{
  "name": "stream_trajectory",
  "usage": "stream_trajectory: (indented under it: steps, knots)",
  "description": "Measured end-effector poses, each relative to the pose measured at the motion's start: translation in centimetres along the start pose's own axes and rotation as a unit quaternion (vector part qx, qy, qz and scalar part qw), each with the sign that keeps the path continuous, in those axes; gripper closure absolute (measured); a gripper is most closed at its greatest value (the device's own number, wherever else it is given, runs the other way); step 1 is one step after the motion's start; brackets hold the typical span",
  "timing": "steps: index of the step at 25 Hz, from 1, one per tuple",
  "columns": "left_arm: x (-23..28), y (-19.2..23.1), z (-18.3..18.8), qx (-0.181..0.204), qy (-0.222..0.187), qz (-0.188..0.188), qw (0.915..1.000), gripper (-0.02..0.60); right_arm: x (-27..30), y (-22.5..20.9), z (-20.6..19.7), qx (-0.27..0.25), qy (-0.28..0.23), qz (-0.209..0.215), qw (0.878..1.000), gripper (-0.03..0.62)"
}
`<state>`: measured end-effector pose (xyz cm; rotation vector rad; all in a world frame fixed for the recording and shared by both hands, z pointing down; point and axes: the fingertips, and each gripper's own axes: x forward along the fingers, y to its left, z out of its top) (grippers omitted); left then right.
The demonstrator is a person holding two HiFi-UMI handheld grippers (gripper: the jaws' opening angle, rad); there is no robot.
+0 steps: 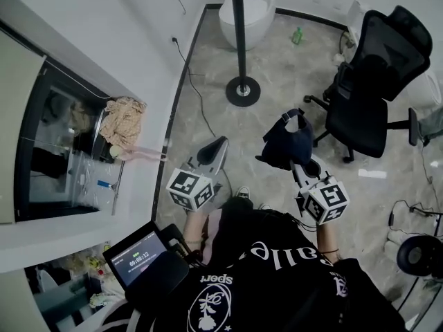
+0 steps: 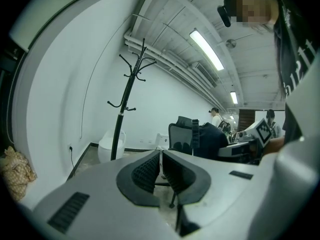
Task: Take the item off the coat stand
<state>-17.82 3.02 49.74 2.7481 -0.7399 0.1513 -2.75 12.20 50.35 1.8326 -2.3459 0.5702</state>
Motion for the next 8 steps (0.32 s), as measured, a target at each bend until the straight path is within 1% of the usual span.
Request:
stream_trajectory:
  steps: [8]
  knots:
    - [1.1,-0.6,-0.6,0.008,0.013,-0.008,0.9999,0.575,0.1,-1.6,-0.1,0.007,-0.002,-0.008,1.000,0.546]
